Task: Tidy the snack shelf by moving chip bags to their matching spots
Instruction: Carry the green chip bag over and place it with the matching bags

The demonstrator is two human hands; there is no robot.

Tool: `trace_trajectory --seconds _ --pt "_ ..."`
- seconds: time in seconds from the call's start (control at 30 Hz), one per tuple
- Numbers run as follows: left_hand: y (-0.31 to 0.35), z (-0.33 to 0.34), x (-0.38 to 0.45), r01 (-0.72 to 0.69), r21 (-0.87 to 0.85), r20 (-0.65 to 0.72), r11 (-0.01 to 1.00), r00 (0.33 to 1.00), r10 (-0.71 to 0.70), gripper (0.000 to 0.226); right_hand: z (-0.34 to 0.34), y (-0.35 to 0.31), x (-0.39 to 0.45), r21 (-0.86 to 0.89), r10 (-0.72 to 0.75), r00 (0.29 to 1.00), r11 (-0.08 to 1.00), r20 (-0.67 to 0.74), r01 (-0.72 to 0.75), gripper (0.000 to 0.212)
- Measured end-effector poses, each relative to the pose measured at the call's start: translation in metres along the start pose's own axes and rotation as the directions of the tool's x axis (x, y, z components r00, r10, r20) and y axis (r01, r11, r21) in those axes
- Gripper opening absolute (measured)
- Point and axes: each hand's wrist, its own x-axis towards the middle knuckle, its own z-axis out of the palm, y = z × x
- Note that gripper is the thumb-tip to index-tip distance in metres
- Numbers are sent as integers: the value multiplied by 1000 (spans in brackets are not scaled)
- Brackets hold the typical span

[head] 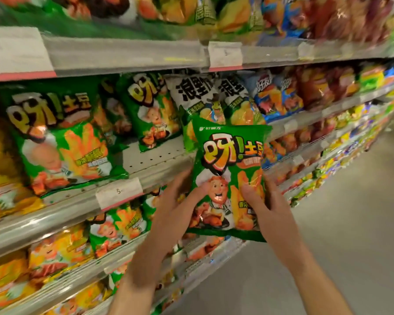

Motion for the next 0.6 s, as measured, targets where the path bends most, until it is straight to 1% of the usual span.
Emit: trace_trajectory --seconds 0.07,0.13,0.17,0.2,0.23,0.27,0.3,0.37,0.5,0.6 --pt "6 3 15 -10 -29 -19 1000 1000 10 55 -1 -1 24 -14 0 999 1000 39 0 93" --pt "8 5 30 0 -99 -62 995 998 -7 46 0 -2 47 -20 -10 995 1000 94 12 93" --pt "6 3 36 0 -120 -109 993 994 -13 44 2 -4 58 -15 -21 991 1000 131 23 87" --pt "6 2 41 -2 -126 -154 992 988 -18 45 4 -5 68 -7 -37 985 999 170 39 76" --pt "6 2 44 -8 -93 -191 996 981 -10 46 6 -8 78 -1 -46 976 999 213 47 62" --pt "9 2 45 -16 -55 -221 998 975 3 45 10 -13 87 1 -51 964 999 260 52 52" --pt "10 2 46 -21 -27 -268 999 963 13 40 14 -15 97 0 -64 949 998 309 67 50" --pt "13 1 46 -29 10 -379 1000 925 31 34 22 -17 119 21 -112 905 993 410 114 54" --pt "20 6 43 -39 57 -535 998 843 64 46 35 -26 147 82 -169 792 985 587 149 49" --pt "28 11 42 -31 105 -607 994 790 89 46 43 -32 166 114 -197 749 980 633 162 50"
